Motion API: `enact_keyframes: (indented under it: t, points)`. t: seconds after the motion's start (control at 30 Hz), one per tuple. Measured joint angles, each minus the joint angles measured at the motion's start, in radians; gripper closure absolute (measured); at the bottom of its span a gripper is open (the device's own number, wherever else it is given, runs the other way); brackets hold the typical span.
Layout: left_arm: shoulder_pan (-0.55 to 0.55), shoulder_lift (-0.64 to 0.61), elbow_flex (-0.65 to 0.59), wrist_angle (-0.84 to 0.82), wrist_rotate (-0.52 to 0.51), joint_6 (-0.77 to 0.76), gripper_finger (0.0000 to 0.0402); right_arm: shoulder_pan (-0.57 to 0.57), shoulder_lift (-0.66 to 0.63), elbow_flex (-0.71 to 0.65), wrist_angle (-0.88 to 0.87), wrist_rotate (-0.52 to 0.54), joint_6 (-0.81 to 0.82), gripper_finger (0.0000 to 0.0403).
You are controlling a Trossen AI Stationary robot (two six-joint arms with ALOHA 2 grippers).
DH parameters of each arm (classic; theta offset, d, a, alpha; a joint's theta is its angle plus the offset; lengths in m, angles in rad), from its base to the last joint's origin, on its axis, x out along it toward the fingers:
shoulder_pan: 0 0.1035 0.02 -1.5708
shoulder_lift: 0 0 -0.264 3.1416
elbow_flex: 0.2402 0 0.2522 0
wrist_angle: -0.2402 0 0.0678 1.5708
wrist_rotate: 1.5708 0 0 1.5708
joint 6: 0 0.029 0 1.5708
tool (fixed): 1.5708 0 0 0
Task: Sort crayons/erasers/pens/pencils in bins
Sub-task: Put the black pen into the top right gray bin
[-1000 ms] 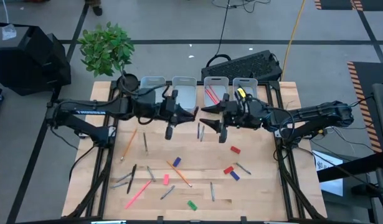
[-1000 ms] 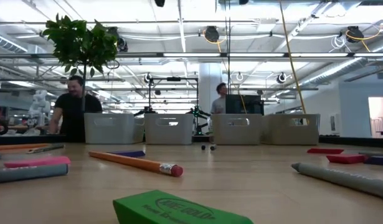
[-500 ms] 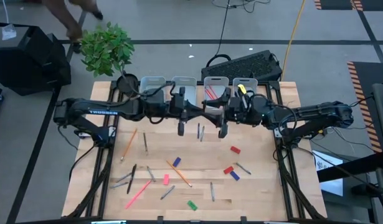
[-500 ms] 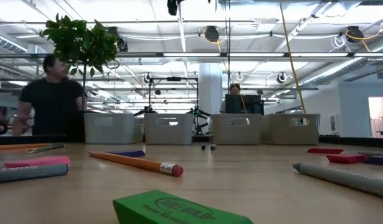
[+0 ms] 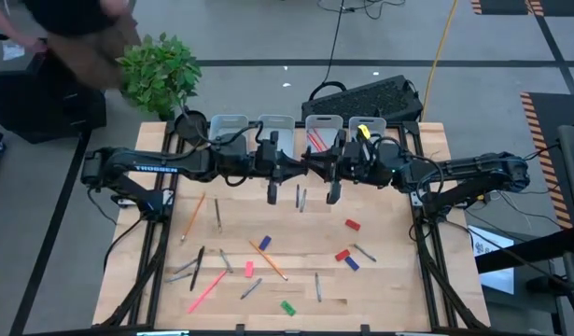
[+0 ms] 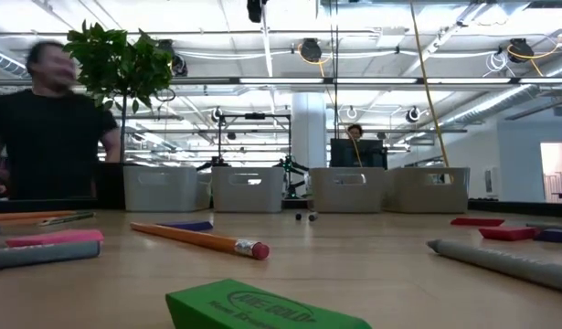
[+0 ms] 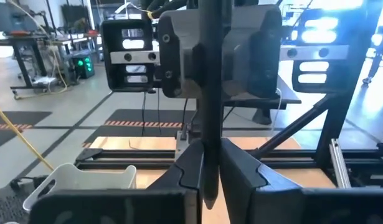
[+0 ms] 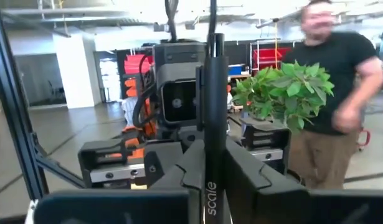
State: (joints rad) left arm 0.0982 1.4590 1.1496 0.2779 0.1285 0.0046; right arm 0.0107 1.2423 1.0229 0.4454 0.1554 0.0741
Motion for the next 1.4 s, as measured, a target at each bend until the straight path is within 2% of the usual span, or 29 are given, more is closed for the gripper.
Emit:
enact_keyframes:
  t: [0.13,0.27,0.4,0.5,0.6,0.77,0.93,1.17,1.4]
  points:
    - [0.002,0.000,0.000,-0.026,-0.013,-0.014,0.0343,-0.007,0.000,0.000,-0.015,0.004,0.016,0.0376]
    - [0.006,-0.030,0.000,-0.104,-0.037,-0.001,0.0280,-0.031,0.000,0.035,-0.095,0.000,0.040,0.0376]
    - [0.009,-0.103,0.000,-0.234,-0.154,0.043,0.0212,-0.099,0.000,0.161,-0.419,0.000,0.054,0.0376]
    - [0.020,-0.172,0.001,-0.339,-0.226,0.088,0.0171,-0.214,-0.001,0.240,-0.662,-0.004,0.094,0.0376]
    - [0.037,-0.245,0.001,-0.462,-0.257,0.070,0.0146,-0.368,0.001,0.299,-0.911,0.000,0.133,0.0376]
    - [0.065,-0.342,0.000,-0.648,-0.281,-0.068,0.0142,-0.639,0.061,0.310,-1.191,-0.033,0.199,0.0376]
    - [0.086,-0.382,0.000,-0.752,-0.306,-0.222,0.0160,-0.811,0.201,0.306,-1.337,-0.056,0.137,0.0376]
    - [0.075,-0.382,0.000,-0.813,-0.305,-0.313,0.0178,-0.899,0.370,0.278,-1.329,-0.128,0.141,0.0376]
    - [0.050,-0.381,0.000,-0.859,-0.320,-0.371,0.0178,-0.928,0.408,0.143,-1.237,-0.130,0.137,0.0376]
